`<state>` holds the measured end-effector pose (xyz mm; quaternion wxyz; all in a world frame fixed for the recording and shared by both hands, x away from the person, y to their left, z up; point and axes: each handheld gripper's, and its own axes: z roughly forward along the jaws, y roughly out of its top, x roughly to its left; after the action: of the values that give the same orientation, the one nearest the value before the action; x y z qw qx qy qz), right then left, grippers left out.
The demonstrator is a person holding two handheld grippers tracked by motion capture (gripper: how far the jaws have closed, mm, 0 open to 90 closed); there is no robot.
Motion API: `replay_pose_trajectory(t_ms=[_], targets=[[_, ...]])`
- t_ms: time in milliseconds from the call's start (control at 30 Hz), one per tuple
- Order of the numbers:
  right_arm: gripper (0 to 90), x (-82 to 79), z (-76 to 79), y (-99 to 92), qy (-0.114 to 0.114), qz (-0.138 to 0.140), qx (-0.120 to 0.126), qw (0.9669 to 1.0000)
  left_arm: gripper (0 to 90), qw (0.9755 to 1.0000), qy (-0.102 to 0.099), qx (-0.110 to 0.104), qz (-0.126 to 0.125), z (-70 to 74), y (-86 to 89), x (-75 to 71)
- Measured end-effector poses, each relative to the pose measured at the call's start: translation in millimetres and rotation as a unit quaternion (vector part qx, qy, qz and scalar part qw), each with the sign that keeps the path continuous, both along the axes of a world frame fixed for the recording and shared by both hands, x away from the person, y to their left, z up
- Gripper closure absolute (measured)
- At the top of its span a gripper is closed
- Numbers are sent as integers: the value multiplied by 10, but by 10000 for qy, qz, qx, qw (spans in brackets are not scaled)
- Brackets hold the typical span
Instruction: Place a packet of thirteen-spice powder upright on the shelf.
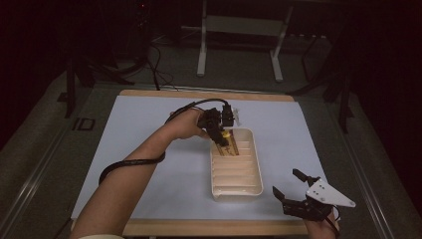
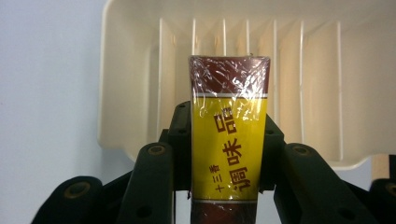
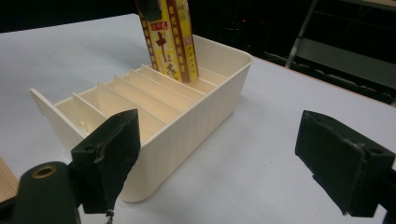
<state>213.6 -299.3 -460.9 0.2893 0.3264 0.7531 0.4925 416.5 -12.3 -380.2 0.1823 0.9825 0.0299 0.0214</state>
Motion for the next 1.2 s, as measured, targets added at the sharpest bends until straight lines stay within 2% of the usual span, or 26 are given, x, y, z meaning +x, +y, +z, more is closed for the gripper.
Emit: replay_pose_trajectory(t_ms=[67, 267, 333, 567, 600, 667, 733, 767, 933, 1033, 1200], targets=[[142, -1, 1, 0, 5, -4, -4, 10000, 681, 10000, 18, 87, -16, -37, -11, 10], [142, 6, -1, -8, 0, 0, -9, 10000, 676, 9993, 144, 285, 214, -150, -81, 40], [142, 3, 1, -9, 5, -4, -9, 10000, 674, 9992, 168, 276, 248, -186, -103, 45], [142, 4, -1, -9, 18, 8, -14, 10000, 674, 9989, 115, 449, 54, -365, -208, 54], [142, 1, 0, -9, 18, 2, -13, 10000, 673, 9994, 97, 323, 36, -377, -214, 56], [142, -1, 1, -13, 14, 1, -6, 10000, 672, 9997, 84, 213, 13, -386, -214, 66], [142, 4, -2, -17, 15, 2, 2, 10000, 660, 9999, 126, -27, -4, -396, -192, 80], [142, 6, -3, -18, 18, 3, 7, 10000, 631, 9998, 79, -172, -41, -402, -175, 79], [143, 6, -3, -16, 15, 13, 0, 10000, 614, 9992, 173, -365, -67, -390, -141, 74], [143, 6, -3, -15, 18, 7, 6, 10000, 613, 9986, 176, -502, 17, -374, -108, 66], [143, 6, -2, -11, 17, 0, -6, 10000, 613, 9973, 89, -712, 123, -301, -23, 45]])
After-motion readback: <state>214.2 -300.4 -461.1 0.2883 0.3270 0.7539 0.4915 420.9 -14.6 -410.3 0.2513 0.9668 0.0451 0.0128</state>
